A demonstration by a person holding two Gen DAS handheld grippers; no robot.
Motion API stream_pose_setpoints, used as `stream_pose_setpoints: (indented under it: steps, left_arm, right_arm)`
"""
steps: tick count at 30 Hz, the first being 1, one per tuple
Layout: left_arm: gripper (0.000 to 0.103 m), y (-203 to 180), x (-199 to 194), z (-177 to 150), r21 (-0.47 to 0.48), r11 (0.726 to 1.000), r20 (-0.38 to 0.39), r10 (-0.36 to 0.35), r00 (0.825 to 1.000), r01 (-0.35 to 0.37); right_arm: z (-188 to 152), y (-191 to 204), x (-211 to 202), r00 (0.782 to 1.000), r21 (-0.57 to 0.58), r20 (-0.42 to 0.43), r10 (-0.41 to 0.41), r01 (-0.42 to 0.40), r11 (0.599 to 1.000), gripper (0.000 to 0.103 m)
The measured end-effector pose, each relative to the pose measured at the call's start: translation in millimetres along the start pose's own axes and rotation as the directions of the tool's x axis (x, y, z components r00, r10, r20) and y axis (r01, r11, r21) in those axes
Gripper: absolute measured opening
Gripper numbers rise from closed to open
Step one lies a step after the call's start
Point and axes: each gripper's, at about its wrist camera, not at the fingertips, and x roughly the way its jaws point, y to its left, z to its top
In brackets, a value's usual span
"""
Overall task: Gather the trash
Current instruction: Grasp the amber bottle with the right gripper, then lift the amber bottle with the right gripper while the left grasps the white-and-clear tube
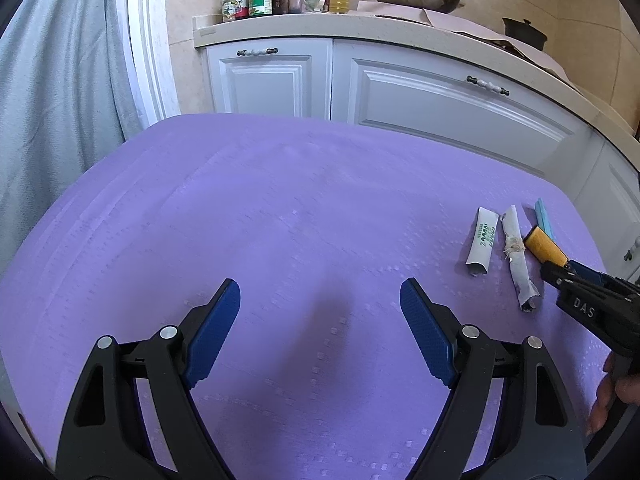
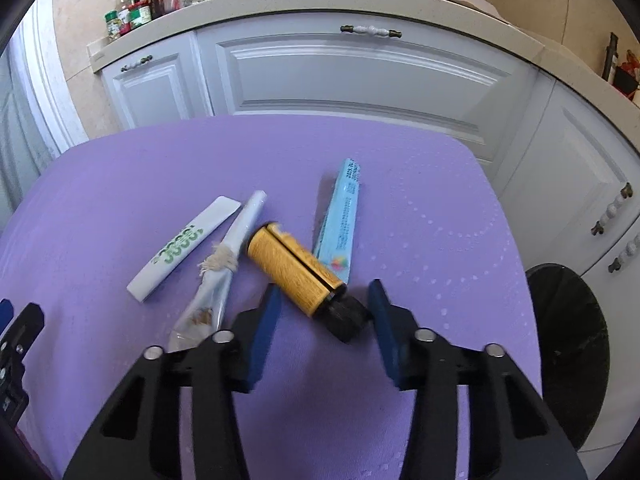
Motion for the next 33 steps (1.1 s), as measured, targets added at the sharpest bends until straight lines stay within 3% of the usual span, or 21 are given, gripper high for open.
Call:
stream_pose_setpoints:
  steps: [9,18,33]
  left_arm:
    - [0.080,-7,-1,-2,0.005,1.000,0.000,-0.003,1.000,0.003]
    - [0.080,-18,-2,-3,0.016,1.000,-0.002,-0.017,1.000,0.017]
    - [0.080,-74,-13,-9,0.107,0.991,0.005,-0.082,0.997,0.080]
  right_arm:
    - [-8,4,-13,0.998,-0.027,0.018,0.055,-0.054,0.998,0.025]
    - [-10,0,-33,0.994,-0.033,0.081,0.075,-0.073,0.997,0.024]
    - [-20,-35,-52,0.990,-0.001,0.139,0.003,-0.002,1.000,0.024]
